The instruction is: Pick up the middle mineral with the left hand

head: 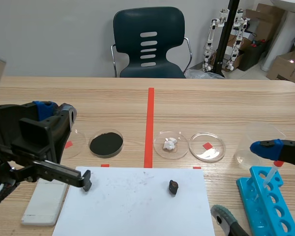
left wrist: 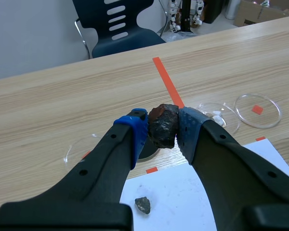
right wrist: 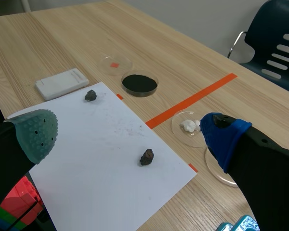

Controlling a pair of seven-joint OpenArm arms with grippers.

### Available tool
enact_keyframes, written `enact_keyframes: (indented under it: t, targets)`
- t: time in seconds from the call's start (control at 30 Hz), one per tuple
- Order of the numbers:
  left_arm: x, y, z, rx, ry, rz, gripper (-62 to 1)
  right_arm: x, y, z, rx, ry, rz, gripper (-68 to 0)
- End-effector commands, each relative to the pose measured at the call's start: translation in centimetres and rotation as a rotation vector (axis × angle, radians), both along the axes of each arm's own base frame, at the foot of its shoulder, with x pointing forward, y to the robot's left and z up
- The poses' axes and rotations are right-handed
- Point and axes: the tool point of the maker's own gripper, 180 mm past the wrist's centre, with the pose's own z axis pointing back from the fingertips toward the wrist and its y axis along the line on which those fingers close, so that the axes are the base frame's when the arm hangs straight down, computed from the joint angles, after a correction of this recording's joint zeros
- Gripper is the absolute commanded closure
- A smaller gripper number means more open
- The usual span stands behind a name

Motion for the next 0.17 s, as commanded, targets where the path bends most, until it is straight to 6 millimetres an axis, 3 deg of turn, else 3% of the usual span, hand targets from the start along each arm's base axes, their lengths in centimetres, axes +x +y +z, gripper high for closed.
enact_keyframes:
  t: [0.0, 0.13]
  targets:
    - [0.20, -0.04, 0.75, -0.010, -0.030, 0.003, -8.7, 0.30, -0.15, 0.68, 0.013, -0.021, 0.001, -62.1]
    - [0.20, -0.04, 0.75, -0.010, -0.030, 0.003, -8.7, 0.30, -0.15, 0.68, 0.013, -0.021, 0.001, -62.1]
